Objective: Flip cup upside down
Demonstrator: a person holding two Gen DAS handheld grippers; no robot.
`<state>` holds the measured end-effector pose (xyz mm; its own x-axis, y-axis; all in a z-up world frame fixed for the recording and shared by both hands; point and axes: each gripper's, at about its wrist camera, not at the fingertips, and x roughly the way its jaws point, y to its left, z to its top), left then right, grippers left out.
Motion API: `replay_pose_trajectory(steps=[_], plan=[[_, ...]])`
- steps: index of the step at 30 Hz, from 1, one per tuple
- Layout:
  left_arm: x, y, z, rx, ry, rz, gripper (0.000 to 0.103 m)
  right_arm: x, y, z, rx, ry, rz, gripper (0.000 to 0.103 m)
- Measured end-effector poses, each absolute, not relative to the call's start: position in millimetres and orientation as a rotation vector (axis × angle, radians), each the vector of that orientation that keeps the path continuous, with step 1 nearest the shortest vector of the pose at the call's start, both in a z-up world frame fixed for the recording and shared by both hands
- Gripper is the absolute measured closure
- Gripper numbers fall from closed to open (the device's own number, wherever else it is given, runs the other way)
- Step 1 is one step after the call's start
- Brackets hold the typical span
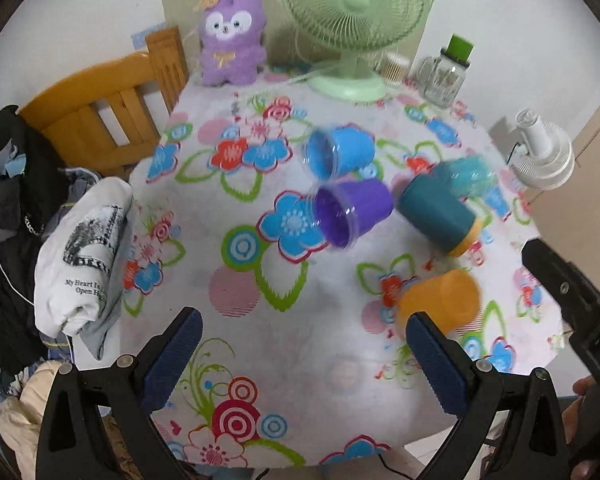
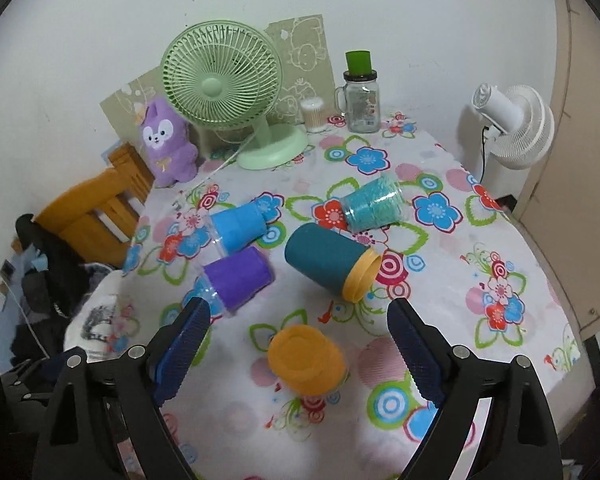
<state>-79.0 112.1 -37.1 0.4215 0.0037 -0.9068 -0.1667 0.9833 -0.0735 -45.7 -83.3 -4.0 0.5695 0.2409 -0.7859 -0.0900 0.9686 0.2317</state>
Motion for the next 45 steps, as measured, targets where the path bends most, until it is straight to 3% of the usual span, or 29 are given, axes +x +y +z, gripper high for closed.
replay_pose_trajectory(steps=[12,22,45], plan=[[-92.0,85.4,9.2,-0.155,1.076,0.132,0.0,-45.2,-109.3,29.6,0.176,1.017,0.3,0.011],[-98.0,51.5,26.7,-0.157,1.064,0.169,0.0,-40.7,-132.1,64.2,-0.019,0.987,0.342,0.011],[-90.6,13.7,52.7,-0.166,0.994,0.167,0.0,-38.1,-166.5,78.7,-0.058,0.94,0.285,0.011]])
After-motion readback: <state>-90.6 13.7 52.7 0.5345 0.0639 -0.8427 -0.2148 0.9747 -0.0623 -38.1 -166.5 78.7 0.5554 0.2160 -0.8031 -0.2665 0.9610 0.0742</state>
